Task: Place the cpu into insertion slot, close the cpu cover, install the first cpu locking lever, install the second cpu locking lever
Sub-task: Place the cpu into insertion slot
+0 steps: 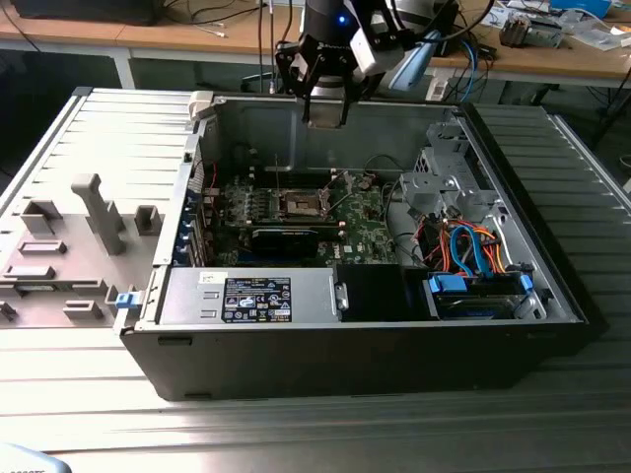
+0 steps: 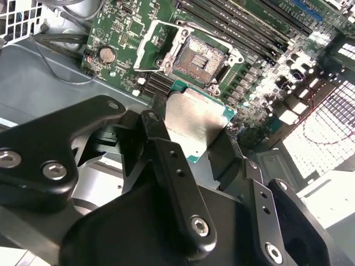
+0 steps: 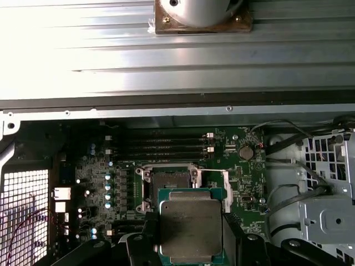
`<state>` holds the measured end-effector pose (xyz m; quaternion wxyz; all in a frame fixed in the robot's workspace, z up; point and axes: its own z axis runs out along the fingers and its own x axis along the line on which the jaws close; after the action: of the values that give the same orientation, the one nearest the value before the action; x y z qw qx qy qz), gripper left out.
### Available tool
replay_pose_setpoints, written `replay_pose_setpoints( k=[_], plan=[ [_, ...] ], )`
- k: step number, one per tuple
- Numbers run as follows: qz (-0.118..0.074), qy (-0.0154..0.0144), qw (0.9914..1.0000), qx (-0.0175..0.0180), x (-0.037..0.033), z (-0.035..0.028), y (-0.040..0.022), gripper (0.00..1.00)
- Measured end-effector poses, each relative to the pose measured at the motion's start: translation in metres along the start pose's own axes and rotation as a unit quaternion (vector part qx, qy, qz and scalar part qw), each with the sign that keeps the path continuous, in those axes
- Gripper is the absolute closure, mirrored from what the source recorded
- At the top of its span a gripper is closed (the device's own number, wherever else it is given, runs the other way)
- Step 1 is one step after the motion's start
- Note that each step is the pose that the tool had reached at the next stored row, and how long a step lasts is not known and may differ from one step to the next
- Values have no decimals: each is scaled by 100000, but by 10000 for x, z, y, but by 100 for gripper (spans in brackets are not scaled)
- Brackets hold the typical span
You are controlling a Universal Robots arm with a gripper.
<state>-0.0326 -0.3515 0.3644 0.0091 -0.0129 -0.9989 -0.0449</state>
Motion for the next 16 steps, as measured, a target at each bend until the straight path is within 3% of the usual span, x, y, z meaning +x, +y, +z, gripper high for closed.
replay_pose_setpoints(
  k=[16],
  plan=[
    [-12, 2, 100000, 7, 17, 37, -24, 46]
  ],
)
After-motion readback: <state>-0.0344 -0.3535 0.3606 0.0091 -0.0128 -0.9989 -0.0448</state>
